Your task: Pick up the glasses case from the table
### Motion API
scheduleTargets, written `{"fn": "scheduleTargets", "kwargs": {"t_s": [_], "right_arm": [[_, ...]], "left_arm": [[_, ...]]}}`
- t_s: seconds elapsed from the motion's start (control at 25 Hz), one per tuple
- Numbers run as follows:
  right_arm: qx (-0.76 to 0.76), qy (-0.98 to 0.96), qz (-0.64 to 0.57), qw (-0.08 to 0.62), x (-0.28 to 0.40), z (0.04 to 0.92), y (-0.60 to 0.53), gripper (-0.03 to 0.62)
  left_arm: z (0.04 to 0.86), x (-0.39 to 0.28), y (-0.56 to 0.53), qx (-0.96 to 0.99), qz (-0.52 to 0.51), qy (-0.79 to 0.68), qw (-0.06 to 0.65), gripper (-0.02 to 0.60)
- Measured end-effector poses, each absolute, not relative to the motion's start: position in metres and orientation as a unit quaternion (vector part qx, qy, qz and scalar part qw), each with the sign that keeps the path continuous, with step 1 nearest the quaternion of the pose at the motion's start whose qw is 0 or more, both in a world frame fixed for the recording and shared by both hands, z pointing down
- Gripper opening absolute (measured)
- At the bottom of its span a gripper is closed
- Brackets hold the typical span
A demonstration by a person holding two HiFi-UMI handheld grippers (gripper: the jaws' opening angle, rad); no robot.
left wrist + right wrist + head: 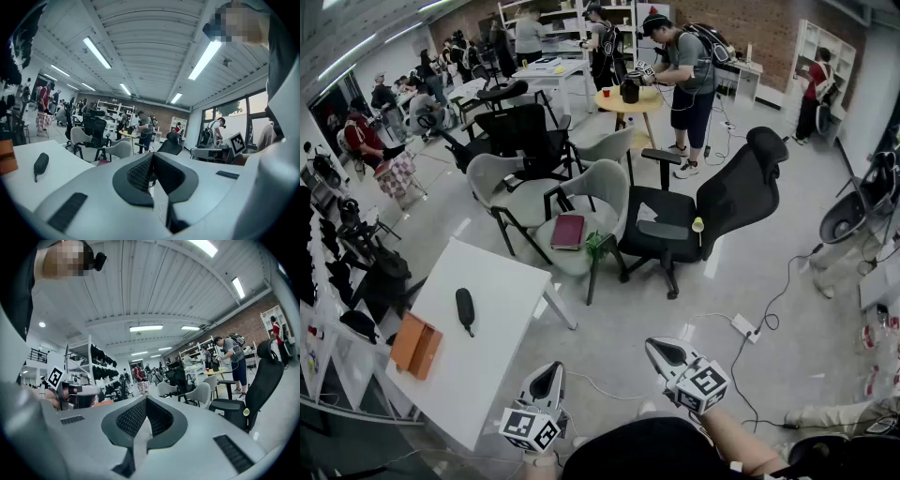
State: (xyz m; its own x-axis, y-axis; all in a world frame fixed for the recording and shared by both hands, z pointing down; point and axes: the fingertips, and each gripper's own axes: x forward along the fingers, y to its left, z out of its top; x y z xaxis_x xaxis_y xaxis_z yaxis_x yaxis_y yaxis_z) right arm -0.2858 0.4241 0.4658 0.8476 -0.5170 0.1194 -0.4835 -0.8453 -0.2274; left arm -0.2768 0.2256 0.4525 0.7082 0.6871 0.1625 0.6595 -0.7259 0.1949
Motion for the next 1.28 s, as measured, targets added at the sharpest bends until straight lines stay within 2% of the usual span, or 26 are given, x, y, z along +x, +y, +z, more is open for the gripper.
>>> {"fn": "scheduleTargets", "kwargs": {"t_s": [0.28, 0.52, 0.8, 1.04, 1.28], "right_arm": [[-0.952, 0.275, -0.095, 0.095, -0.285, 0.466, 0.464, 0.026], [-0.949, 0.266, -0.095, 0.143, -0.281, 0.474, 0.501, 0.028], [-0.950, 0.250, -0.104, 0.155, -0.260, 0.487, 0.517, 0.028], [-0.951, 0.248, -0.118, 0.139, -0.206, 0.501, 0.511, 0.028], [-0.947, 0.268, -0.130, 0.122, -0.111, 0.494, 0.469, 0.028]], "left_arm": [[0.454, -0.271, 0.279, 0.921, 0.119, 0.368, 0.054, 0.018], [0.457, -0.270, 0.315, 0.916, 0.130, 0.378, 0.041, 0.018], [0.471, -0.251, 0.318, 0.913, 0.150, 0.378, 0.035, 0.018], [0.489, -0.190, 0.317, 0.911, 0.147, 0.381, 0.053, 0.018], [0.480, -0.094, 0.289, 0.907, 0.137, 0.393, 0.058, 0.018]]}}
